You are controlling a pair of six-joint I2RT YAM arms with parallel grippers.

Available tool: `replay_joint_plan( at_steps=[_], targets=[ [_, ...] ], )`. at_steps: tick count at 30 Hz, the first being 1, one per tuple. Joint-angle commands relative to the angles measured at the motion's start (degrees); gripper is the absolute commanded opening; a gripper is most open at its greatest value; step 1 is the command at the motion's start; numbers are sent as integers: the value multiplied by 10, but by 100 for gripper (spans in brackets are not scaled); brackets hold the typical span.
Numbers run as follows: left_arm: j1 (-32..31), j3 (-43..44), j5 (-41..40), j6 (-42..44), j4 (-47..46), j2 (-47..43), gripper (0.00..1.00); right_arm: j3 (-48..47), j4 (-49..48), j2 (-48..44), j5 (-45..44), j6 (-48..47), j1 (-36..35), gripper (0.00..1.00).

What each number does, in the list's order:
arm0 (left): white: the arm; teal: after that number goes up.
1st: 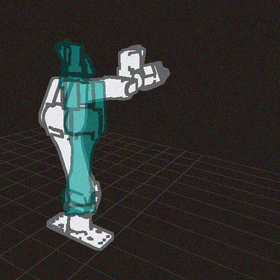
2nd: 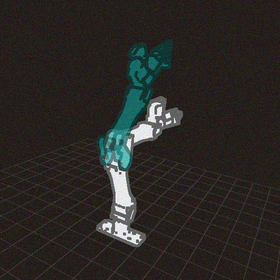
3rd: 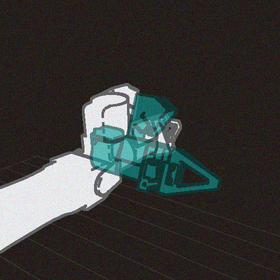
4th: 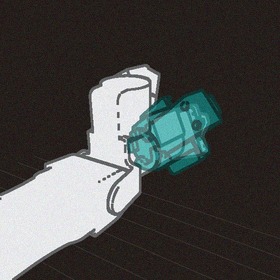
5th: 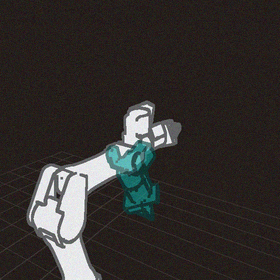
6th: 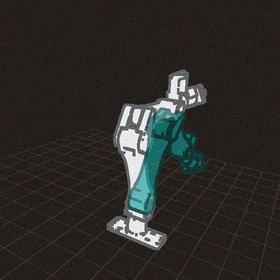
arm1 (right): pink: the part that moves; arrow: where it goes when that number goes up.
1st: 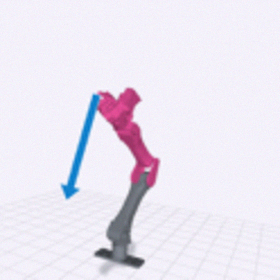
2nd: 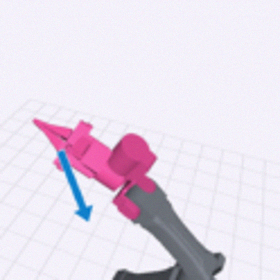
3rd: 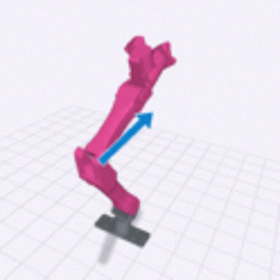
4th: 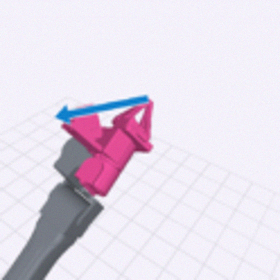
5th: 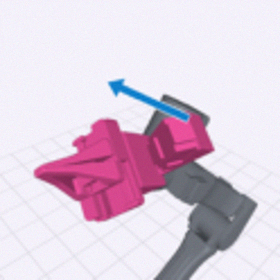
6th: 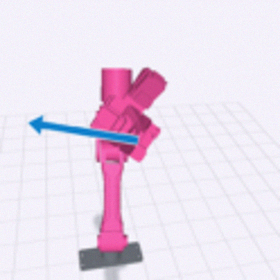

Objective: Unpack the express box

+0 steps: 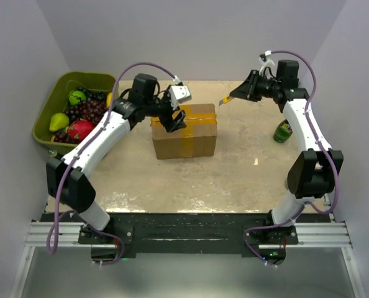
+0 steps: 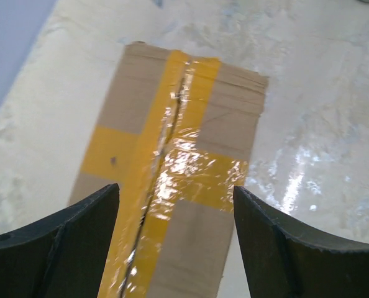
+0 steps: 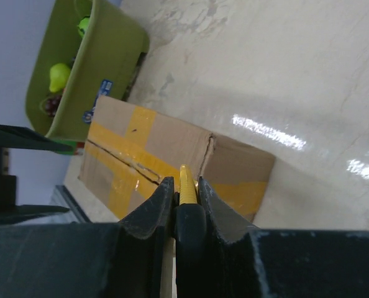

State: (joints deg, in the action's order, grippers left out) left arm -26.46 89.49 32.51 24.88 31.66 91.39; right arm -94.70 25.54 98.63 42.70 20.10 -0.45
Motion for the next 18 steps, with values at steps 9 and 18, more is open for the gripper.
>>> replay_joint_plan(
  at_steps=[9,18],
  targets=[
    [-3,-5,63,39,29,90,76,55,-66,-5,31,70,4,0],
    [-2,-21,53,34,11,88,75,53,-54,9,14,60,2,0]
  ],
)
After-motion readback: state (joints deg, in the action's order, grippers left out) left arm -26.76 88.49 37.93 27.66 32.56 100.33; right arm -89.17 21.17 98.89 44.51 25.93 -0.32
